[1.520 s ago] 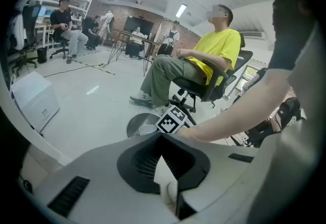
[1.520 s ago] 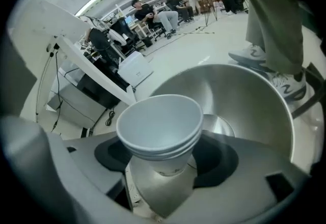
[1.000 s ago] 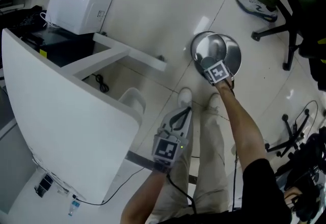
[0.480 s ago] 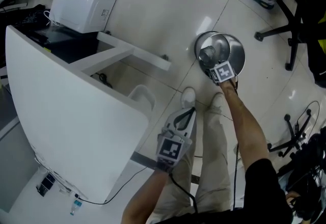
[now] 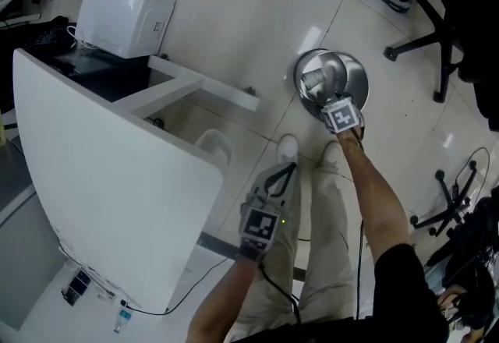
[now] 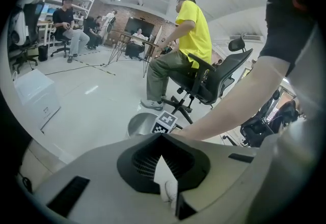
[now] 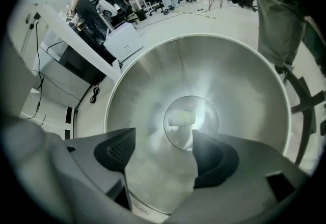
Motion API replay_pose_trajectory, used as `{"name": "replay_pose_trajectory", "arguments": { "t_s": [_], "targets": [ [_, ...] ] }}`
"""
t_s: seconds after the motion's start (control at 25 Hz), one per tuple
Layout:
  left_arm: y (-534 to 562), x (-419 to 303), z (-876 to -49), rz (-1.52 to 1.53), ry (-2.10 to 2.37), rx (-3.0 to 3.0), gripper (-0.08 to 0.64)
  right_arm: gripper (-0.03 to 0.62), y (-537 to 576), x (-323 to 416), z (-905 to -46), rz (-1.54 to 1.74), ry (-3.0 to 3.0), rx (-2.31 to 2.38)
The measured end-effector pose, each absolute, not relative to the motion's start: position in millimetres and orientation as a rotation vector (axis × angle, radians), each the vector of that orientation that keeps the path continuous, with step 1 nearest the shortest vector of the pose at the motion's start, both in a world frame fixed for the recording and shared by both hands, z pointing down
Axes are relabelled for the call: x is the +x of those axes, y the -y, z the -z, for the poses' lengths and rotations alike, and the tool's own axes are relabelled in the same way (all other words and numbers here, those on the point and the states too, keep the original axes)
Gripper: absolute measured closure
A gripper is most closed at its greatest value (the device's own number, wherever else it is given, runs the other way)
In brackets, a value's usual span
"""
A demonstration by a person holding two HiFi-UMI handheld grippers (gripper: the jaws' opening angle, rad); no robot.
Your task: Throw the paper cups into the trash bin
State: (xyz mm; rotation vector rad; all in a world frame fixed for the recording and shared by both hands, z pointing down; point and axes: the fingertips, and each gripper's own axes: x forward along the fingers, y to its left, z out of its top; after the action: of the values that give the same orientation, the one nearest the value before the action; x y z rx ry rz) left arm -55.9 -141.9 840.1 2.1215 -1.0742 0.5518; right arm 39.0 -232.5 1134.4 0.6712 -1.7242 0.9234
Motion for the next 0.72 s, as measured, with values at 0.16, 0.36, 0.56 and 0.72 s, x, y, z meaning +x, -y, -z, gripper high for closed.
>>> {"name": "replay_pose_trajectory", "arguments": {
  "t_s": [0.16, 0.36, 0.56, 0.72],
  "targets": [
    [147, -55, -830, -0.560, 1.074, 2.125, 0.566, 0.317, 240, 54, -1108, -0.892, 1.767, 0.741],
    [168, -60, -825, -0.530, 1.121, 2.108, 0.566, 0.451, 250, 63, -1075, -0.884, 1.856, 0.788],
    [172, -41, -814, -0.550, 1.060, 2.167, 0.566, 0.505, 247, 59, -1028, -0.950, 2.009, 0.843],
    [172, -33, -795, -0.579, 1.040, 2.198, 0.566, 0.523, 236, 47, -977, -0.919, 2.119, 0.886]
  ]
}}
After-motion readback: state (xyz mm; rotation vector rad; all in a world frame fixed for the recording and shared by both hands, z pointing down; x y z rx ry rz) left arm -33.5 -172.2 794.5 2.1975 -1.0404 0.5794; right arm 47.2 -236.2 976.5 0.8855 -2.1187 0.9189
